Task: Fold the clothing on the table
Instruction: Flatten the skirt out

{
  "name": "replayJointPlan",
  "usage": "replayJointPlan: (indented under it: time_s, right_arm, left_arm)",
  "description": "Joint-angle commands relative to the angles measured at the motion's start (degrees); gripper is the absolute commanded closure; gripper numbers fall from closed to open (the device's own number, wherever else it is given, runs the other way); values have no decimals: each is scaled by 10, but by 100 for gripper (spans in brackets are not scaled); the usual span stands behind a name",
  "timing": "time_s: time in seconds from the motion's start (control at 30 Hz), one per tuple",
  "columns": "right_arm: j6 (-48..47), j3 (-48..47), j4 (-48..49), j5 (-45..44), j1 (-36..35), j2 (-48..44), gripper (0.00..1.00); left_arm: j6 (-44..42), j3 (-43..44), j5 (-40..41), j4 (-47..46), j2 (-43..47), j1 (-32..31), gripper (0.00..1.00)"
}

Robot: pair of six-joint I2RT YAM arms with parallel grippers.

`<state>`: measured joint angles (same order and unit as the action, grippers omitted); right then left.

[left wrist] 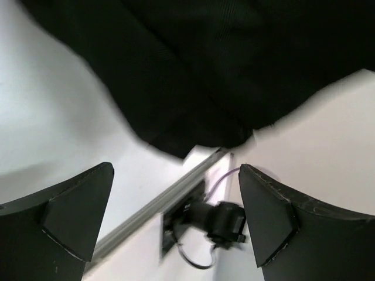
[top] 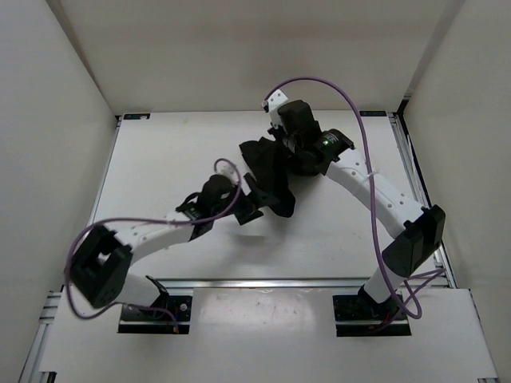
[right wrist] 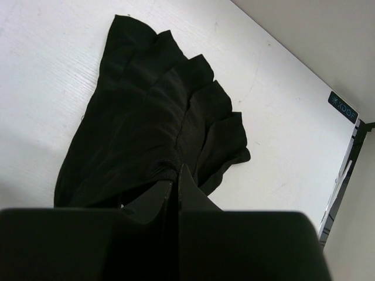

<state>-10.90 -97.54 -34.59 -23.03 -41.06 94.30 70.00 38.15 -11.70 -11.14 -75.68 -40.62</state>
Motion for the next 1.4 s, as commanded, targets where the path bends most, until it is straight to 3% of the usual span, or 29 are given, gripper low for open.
replayJointPlan:
  time_s: [0.0, 0.2, 0.4, 0.57, 0.67, 0.77, 0.8, 1.03, 1.13, 1.2, 1.27, 1.37]
  right_arm:
    - [0, -37, 29, -19, -9, -3, 100]
    - [-3, -27, 35, -35, -2, -7, 100]
    - [-7, -34, 42, -40, 0, -3, 100]
    - [-6, -54, 43, -46, -3, 3, 100]
    - [-8, -58, 41, -40, -6, 0, 100]
    - [-10, -45, 40, -39, -3, -10, 100]
    - [-8, -34, 37, -38, -3, -18, 100]
    - [-17, 64, 22, -14, 4, -92, 100]
    - [-23, 118, 13, -1, 5, -126, 99]
    - [-16, 137, 0, 17, 15, -148, 88]
    - [-19, 146, -23, 63, 27, -164, 60]
    - [-24, 143, -32, 112, 44, -178, 35]
  left_arm:
    - [-85, 121, -47, 56, -78, -33, 1]
    - [-136, 178, 69, 164, -82, -22, 1]
    - [-146, 176, 90, 170, -97, -29, 1]
    - [-180, 229, 114, 223, -133, -47, 2]
    - [-187, 224, 107, 218, -135, -27, 22]
    - [-191, 212, 104, 208, -124, -13, 89]
    - [-194, 206, 110, 205, -113, -8, 98]
    - [-221, 228, 131, 205, -76, 29, 100]
    - [-245, 285, 133, 234, -81, 35, 100]
    - [-266, 318, 133, 260, -87, 38, 100]
    - [-292, 344, 132, 287, -93, 38, 100]
    - [-311, 371, 122, 313, -99, 37, 100]
